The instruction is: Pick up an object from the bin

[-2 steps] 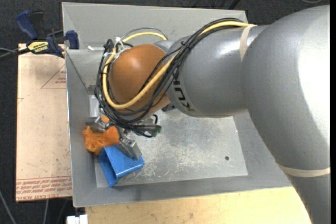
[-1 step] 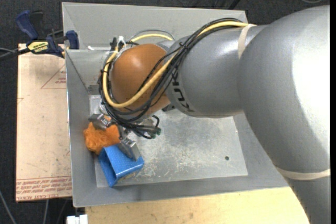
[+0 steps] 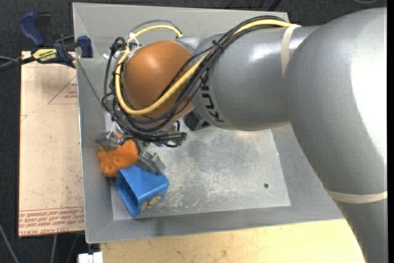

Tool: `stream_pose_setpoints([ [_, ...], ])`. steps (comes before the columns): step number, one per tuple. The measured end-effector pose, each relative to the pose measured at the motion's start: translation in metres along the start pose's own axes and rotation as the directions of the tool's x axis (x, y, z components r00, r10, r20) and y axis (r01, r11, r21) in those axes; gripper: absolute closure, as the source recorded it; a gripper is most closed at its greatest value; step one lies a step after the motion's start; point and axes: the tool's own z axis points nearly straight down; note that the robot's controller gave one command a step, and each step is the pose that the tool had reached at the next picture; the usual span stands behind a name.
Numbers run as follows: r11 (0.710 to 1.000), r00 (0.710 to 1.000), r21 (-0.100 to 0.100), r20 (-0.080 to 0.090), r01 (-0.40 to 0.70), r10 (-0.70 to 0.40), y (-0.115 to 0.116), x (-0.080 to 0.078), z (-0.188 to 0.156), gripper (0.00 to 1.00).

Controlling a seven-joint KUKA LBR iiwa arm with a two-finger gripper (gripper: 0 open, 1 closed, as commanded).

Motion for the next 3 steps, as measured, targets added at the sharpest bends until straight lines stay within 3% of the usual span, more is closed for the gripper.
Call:
stream_pose_setpoints([
  [1, 0.98, 0.98, 0.006, 0.003, 0.198, -0.198, -0.0317, -0.0256, 0.0102, 1.0],
  [3, 0.98, 0.98, 0.005, 0.003, 0.198, -0.198, -0.0316, -0.0252, 0.0109, 1.0],
])
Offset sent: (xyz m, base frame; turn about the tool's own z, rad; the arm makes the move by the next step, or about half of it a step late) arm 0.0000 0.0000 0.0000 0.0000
